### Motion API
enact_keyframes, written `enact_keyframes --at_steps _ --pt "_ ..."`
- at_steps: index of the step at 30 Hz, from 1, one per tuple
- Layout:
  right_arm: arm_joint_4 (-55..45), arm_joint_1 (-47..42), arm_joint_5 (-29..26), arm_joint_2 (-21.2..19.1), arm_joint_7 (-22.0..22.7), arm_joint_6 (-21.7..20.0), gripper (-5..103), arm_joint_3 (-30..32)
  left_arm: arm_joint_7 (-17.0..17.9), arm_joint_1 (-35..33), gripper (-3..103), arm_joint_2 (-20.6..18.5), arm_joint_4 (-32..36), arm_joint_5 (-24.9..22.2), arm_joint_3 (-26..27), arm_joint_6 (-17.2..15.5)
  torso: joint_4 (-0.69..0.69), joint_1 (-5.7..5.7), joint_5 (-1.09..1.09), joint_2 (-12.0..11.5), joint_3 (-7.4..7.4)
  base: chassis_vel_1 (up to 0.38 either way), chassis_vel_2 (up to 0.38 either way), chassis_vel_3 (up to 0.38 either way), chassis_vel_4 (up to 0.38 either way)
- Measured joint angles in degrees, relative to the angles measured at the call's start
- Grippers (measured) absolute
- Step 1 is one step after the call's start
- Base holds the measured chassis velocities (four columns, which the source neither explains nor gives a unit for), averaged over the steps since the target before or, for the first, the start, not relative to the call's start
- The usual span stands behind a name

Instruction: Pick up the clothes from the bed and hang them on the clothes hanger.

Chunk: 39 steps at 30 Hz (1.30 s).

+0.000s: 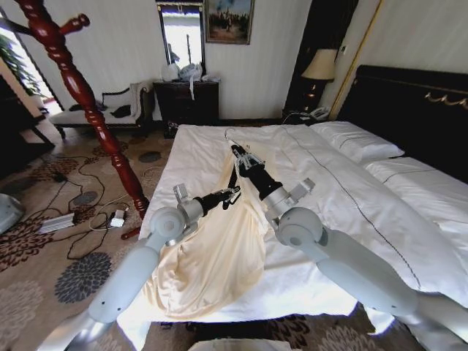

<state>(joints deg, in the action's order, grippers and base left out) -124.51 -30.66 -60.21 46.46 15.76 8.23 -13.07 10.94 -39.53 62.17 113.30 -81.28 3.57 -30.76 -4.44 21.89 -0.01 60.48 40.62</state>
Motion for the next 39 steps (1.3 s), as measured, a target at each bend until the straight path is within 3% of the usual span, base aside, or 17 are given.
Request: enact_keyframes --at_steps 5,7,10,13,16,19,21,23,26,28,30,32,34,35,37,38,39 --pt "-0.55 -2.9 1.72 -1.25 -0.31 -1.28 2 0.77 0.19 0.53 21 -0.76 1.28 -0.39 0.0 -0.1 -0.04 -0.01 0.01 0.0 0.0 0.0 0.0 0.0 0.0" --pt "-1.37 -5.19 2.33 -1.67 -0.2 -2.13 16 2.01 0.21 1.04 21 -1.76 2.1 -0.89 -0.02 -0.17 -0.02 -0.01 0.01 0.0 0.0 0.0 0.0 0.0 0.0" --pt "-2.5 -6.81 2.75 -2.42 -0.46 -2.55 21 2.93 0.21 1.53 21 -2.37 2.12 -1.16 -0.03 -0.16 0.0 -0.01 0.01 0.0 0.0 0.0 0.0 0.0 0.0" --pt "-4.9 -10.11 2.94 -4.82 -3.15 -2.87 33 5.13 0.22 2.56 21 -3.14 1.74 -1.59 -0.01 -0.01 -0.03 -0.02 0.0 0.0 0.0 0.0 0.0 0.0 0.0" --pt "-7.08 -15.94 3.18 -8.66 -10.63 -0.7 48 9.54 0.22 4.12 21 -3.57 1.13 -2.23 0.11 0.21 -0.04 -0.02 0.01 0.01 -0.01 0.0 0.0 0.0 0.0" --pt "-7.66 -18.14 3.04 -9.98 -12.56 0.08 54 12.14 0.22 4.52 21 -3.75 1.07 -2.39 0.1 0.23 -0.04 -0.01 0.01 0.0 0.0 0.0 0.0 0.0 0.0" --pt "-7.87 -18.06 1.36 -10.32 -9.86 -0.17 65 14.68 0.11 4.56 21 -4.32 1.46 -2.47 0.05 0.22 -0.04 -0.02 0.01 0.0 -0.01 0.0 0.0 0.0 0.0" --pt "-7.85 -17.89 1.2 -10.3 -9.22 -0.35 65 14.91 0.09 4.55 21 -4.4 1.53 -2.48 0.05 0.22 -0.04 -0.02 0.02 0.0 0.0 0.0 0.0 0.0 0.0" --pt "-3.87 -13.15 -2.59 -11.01 1.03 -4.22 82 20.84 -1.93 3.89 21 -7.14 3.08 -2.55 0.17 0.5 0.02 -0.02 0.01 0.0 0.0 0.0 0.0 0.0 0.0" --pt "-2.05 -12.72 -3.34 -12.01 -0.26 -4.01 86 22.64 -2.92 3.78 21 -8.21 3.45 -2.5 0.27 0.68 0.02 -0.01 0.0 0.0 0.0 0.0 0.0 0.0 0.0" --pt "3.62 -12.21 -5.28 -16.07 -8.93 -1.62 96 26.44 -5.27 3.58 21 -11.32 4.53 -2.5 0.68 0.72 -0.03 0.0 0.01 0.0 0.0 0.0 0.0 0.0 0.0" --pt "5.23 -11.96 -5.83 -17.2 -11.73 -0.61 96 26.9 -5.94 3.52 21 -12.4 4.88 -2.5 0.79 0.69 -0.05 -0.01 0.01 0.0 0.0 0.0 0.0 0.0 0.0" --pt "11.1 -10.39 -10.29 -21.34 -25.17 2.99 100 27.12 -8.29 3.42 21 -16.87 6.19 -2.16 0.88 0.67 -0.03 -0.02 0.02 0.0 -0.01 0.0 0.0 0.0 0.0" --pt "11.1 -10.39 -10.29 -21.34 -25.17 2.99 100 27.12 -8.29 3.42 21 -16.87 6.19 -2.16 0.88 0.67 -0.03 -0.02 0.02 0.0 -0.01 0.0 0.0 0.0 0.0" --pt "16.8 -8.61 -12.17 -23.57 -38.19 5.02 100 26.07 -10.02 3.5 21 -20.11 7.17 -2.0 0.52 0.81 0.0 -0.01 -0.01 0.0 0.0 0.0 0.0 0.0 0.0" --pt "18.6 -8.06 -12.34 -24.09 -42.45 5.62 100 25.55 -10.63 3.69 21 -21.18 7.73 -2.01 0.13 0.81 0.01 -0.01 0.0 0.0 0.0 0.0 0.0 0.0 0.0" --pt "18.6 -8.06 -12.34 -24.09 -42.45 5.62 100 25.55 -10.63 3.69 21 -21.18 7.73 -2.01 0.13 0.81 0.01 -0.01 0.0 0.0 0.0 0.0 0.0 0.0 0.0"
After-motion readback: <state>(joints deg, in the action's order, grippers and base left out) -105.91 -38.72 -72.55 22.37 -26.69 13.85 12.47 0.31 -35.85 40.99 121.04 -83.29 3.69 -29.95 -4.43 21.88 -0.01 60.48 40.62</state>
